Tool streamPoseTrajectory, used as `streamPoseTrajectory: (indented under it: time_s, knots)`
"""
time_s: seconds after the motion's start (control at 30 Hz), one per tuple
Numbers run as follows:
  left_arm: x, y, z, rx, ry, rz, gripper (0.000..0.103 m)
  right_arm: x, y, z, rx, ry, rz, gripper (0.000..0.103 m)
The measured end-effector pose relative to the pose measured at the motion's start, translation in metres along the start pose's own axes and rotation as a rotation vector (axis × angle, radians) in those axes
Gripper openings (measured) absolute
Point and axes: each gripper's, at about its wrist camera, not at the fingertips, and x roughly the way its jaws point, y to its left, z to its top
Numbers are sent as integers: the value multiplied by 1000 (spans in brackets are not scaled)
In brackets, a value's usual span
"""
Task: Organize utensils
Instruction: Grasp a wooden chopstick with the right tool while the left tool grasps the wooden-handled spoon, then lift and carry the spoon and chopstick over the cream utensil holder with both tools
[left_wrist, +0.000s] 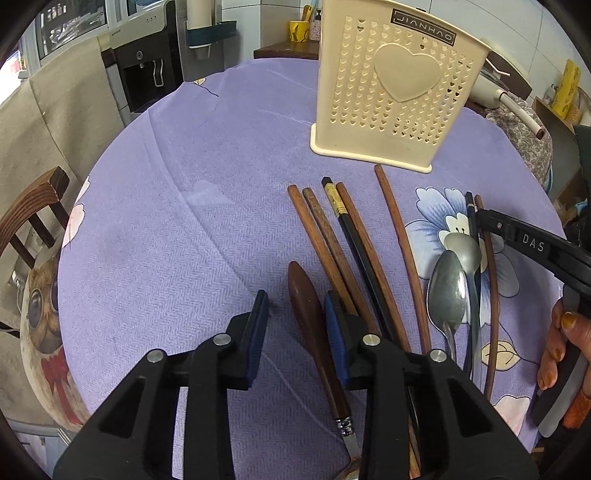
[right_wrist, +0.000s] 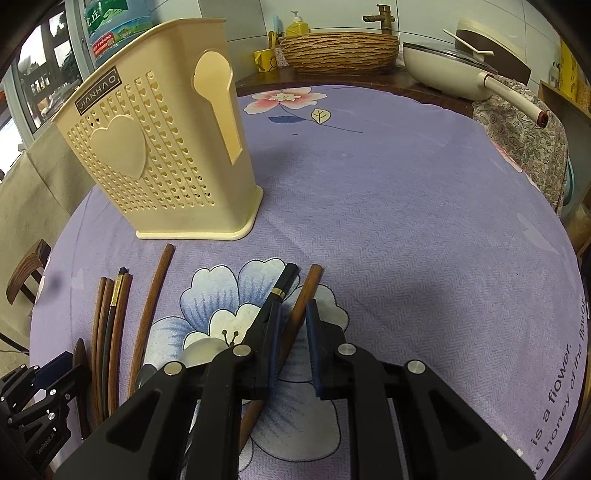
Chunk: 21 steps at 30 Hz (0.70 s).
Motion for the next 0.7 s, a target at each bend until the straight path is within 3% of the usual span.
streamPoseTrajectory:
  time_s: [0.1,0.37,0.7]
  knots:
    - [0,1,-2,3,-11,13,21,0,1,-1,0,-3,-2,13]
    - [-1,8,-1,-34,-19,-14,19,-2,-3,-1,21,-3,18,12]
    - [-2,24,3,-107,-15,-121,16,-15,-10,5,67,-37,86,10]
